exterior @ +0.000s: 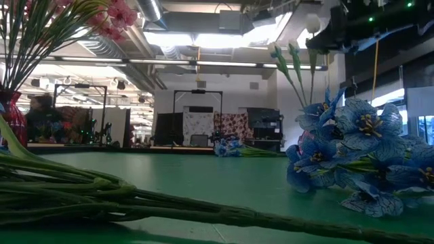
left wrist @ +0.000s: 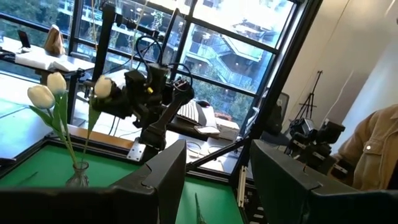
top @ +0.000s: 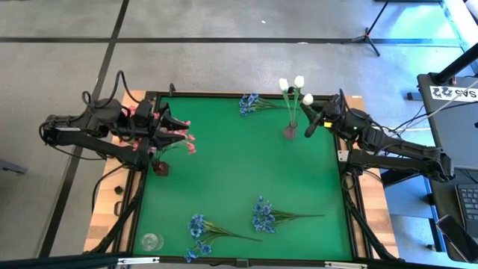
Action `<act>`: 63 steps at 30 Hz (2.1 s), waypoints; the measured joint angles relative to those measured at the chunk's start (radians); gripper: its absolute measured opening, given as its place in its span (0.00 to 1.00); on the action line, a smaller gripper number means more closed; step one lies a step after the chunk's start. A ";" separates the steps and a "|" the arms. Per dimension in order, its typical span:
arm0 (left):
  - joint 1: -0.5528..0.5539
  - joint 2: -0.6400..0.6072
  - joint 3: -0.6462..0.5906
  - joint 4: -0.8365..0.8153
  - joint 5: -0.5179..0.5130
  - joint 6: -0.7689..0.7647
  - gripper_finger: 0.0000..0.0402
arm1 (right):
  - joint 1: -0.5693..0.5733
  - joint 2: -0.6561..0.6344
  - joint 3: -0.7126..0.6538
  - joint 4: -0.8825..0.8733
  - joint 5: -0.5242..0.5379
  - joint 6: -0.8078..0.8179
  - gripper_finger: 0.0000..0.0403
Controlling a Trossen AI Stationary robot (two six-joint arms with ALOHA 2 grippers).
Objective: Sort flowers into vase by color
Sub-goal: Put the white flower into the violet vase, then move the bottom right blue flower to the bottom middle of the table
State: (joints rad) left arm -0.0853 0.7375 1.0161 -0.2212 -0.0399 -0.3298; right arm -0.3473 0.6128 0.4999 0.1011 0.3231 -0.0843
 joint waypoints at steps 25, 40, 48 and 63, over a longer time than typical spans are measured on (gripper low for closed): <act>0.000 -0.001 0.000 0.041 0.001 -0.008 0.43 | 0.000 0.057 0.591 -0.501 -0.080 0.145 0.60; 0.000 0.015 0.000 0.145 0.007 -0.039 0.43 | 0.000 0.121 0.622 -0.371 -0.063 0.182 0.60; 0.000 0.019 0.000 0.333 -0.031 0.091 0.43 | 0.000 0.160 0.622 -0.331 -0.061 0.177 0.60; 0.000 0.039 0.000 0.368 -0.131 0.160 0.43 | 0.000 0.155 0.622 -0.327 -0.052 0.118 0.60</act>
State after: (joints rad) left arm -0.0853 0.7767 1.0161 0.1465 -0.1707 -0.1696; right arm -0.3470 0.7677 1.1217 -0.2260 0.2714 0.0333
